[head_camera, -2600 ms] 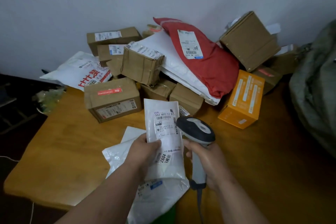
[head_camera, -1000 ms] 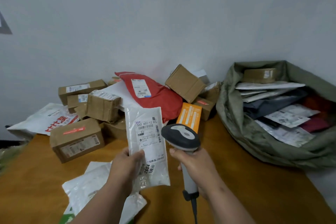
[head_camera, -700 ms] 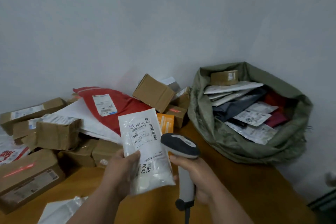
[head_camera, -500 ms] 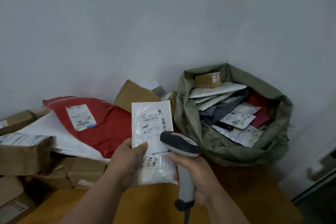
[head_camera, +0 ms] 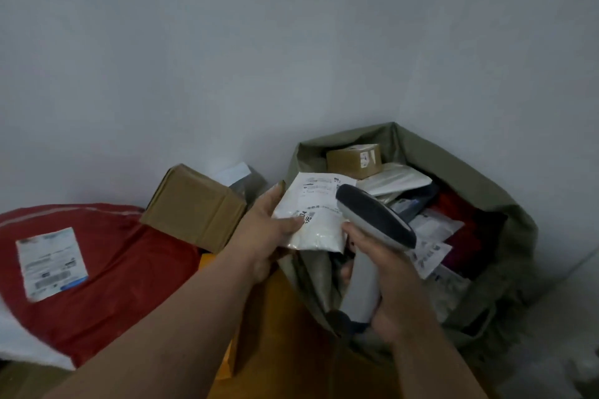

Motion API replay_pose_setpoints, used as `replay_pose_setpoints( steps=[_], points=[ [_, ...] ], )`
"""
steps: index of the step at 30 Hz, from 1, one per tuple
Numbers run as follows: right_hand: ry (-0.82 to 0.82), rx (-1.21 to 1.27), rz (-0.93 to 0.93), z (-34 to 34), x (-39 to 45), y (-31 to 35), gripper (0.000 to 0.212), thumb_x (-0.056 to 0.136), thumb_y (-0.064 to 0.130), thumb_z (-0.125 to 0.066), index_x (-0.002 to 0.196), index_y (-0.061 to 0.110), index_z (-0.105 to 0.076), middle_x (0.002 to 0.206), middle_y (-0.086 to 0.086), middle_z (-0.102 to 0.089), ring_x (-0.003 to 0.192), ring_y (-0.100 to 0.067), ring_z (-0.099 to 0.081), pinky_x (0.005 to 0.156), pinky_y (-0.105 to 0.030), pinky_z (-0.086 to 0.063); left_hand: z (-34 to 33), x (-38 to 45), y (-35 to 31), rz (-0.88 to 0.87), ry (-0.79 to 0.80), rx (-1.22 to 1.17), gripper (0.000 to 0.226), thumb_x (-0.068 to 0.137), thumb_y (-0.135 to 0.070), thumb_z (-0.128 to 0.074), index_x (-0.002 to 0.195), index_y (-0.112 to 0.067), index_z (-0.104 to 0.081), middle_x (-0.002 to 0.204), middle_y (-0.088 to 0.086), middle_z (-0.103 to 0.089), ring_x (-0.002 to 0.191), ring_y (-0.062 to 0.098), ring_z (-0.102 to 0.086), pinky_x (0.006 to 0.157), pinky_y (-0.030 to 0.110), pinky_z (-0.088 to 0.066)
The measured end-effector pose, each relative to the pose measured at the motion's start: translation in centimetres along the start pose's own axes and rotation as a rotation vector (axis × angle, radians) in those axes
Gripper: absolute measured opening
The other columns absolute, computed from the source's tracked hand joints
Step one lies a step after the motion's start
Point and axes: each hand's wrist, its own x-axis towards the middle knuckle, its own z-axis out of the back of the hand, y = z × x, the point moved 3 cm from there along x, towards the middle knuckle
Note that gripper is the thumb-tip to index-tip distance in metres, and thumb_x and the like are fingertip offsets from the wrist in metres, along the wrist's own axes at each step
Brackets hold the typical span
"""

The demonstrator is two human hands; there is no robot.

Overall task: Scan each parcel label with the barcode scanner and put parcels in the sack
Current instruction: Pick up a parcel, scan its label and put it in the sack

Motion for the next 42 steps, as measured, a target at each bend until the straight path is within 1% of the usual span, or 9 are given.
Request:
replay_pose_setpoints(
  steps=[5, 9, 19, 23, 25, 28, 32, 37, 42],
  points=[
    [-0.024, 0.035, 0.124, 2.6, 5.9, 3.4, 0.052, 0.059, 0.039, -0.083, 0.105, 0.017, -0.075, 0.100, -0.006, -0.076, 0.070, -0.016, -0.068, 0.064, -0.032, -0.053, -5.7, 7.6, -0.5, 0.096, -0.141, -0.033, 0.043, 0.092, -0.004, -0.065, 0.132, -0.020, -0.057, 0.115, 0.008, -0.066, 0.081, 0.018, -0.066, 0.053, 0.027, -0.055],
    [-0.007, 0.087, 0.108, 4.3, 9.4, 4.2, 0.029, 0.076, 0.022, -0.073, 0.104, 0.014, -0.073, 0.096, -0.005, -0.078, 0.086, -0.020, -0.075, 0.074, -0.031, -0.058, -8.4, 10.5, 0.4, 0.254, 0.084, 0.205, 0.058, 0.088, -0.013, -0.073, 0.141, -0.012, -0.048, 0.120, 0.012, -0.067, 0.078, 0.017, -0.064, 0.059, 0.025, -0.056],
    [-0.053, 0.048, 0.207, 6.7, 13.3, 4.1, 0.089, 0.034, 0.063, -0.092, 0.108, 0.015, -0.076, 0.106, -0.003, -0.077, 0.101, -0.018, -0.072, 0.084, -0.033, -0.055, -10.3, 15.3, 2.3, 0.241, 0.056, 0.049, 0.053, 0.088, 0.014, -0.058, 0.138, -0.002, -0.052, 0.107, 0.010, -0.068, 0.075, 0.014, -0.068, 0.051, 0.018, -0.052],
    [-0.053, 0.048, 0.182, 7.3, 14.2, 3.9, 0.059, 0.063, 0.036, -0.088, 0.115, 0.013, -0.072, 0.109, 0.000, -0.076, 0.106, -0.015, -0.070, 0.100, -0.042, -0.051, -9.3, 16.7, 3.1, 0.176, -0.275, 0.029, 0.047, 0.089, 0.009, -0.063, 0.134, 0.001, -0.052, 0.125, 0.019, -0.059, 0.075, 0.023, -0.063, 0.047, 0.026, -0.056],
    [-0.067, 0.024, 0.164, 7.4, 14.2, 3.4, 0.051, 0.065, 0.034, -0.081, 0.112, 0.015, -0.074, 0.105, 0.000, -0.076, 0.103, -0.015, -0.071, 0.101, -0.043, -0.051, -9.6, 16.3, 3.1, 0.134, -0.276, 0.450, 0.053, 0.091, -0.016, -0.070, 0.138, -0.005, -0.049, 0.116, 0.015, -0.060, 0.075, 0.024, -0.065, 0.065, 0.037, -0.062],
    [-0.071, 0.005, 0.157, 7.2, 13.2, 2.9, 0.043, 0.064, 0.035, -0.080, 0.104, 0.018, -0.076, 0.101, 0.000, -0.076, 0.103, -0.021, -0.070, 0.096, -0.043, -0.054, -9.1, 15.4, 2.6, -0.029, -0.281, 1.075, 0.070, 0.088, -0.056, -0.063, 0.147, -0.021, -0.045, 0.140, 0.013, -0.049, 0.116, 0.031, -0.059, 0.098, 0.043, -0.051],
    [-0.025, -0.004, 0.116, 5.7, 11.3, 1.9, 0.043, 0.069, 0.029, -0.078, 0.108, 0.011, -0.072, 0.088, 0.000, -0.076, 0.088, -0.020, -0.072, 0.079, -0.036, -0.056, -5.2, 12.1, 1.5, -0.142, -0.392, 0.965, 0.054, 0.095, -0.047, -0.058, 0.140, -0.018, -0.054, 0.139, 0.010, -0.057, 0.122, 0.025, -0.056, 0.104, 0.041, -0.047],
    [0.078, -0.138, 0.015, 1.5, 6.8, -1.3, 0.025, 0.080, 0.026, -0.078, 0.099, 0.011, -0.072, 0.074, -0.001, -0.072, 0.074, -0.020, -0.066, 0.068, -0.036, -0.050, 2.7, 4.7, 2.9, -0.027, -0.392, 0.826, 0.039, 0.100, -0.040, -0.053, 0.132, -0.019, -0.057, 0.115, 0.003, -0.062, 0.086, 0.018, -0.060, 0.074, 0.034, -0.052],
    [0.141, -0.252, 0.016, -4.2, 0.2, -6.1, 0.017, 0.082, 0.028, -0.078, 0.093, 0.016, -0.074, 0.075, 0.001, -0.071, 0.069, -0.018, -0.064, 0.066, -0.036, -0.050, 13.4, -5.5, 3.6, -0.056, -0.649, 0.814, 0.035, 0.097, -0.035, -0.059, 0.125, -0.014, -0.065, 0.121, 0.007, -0.067, 0.107, 0.024, -0.061, 0.089, 0.033, -0.047]
  ],
)
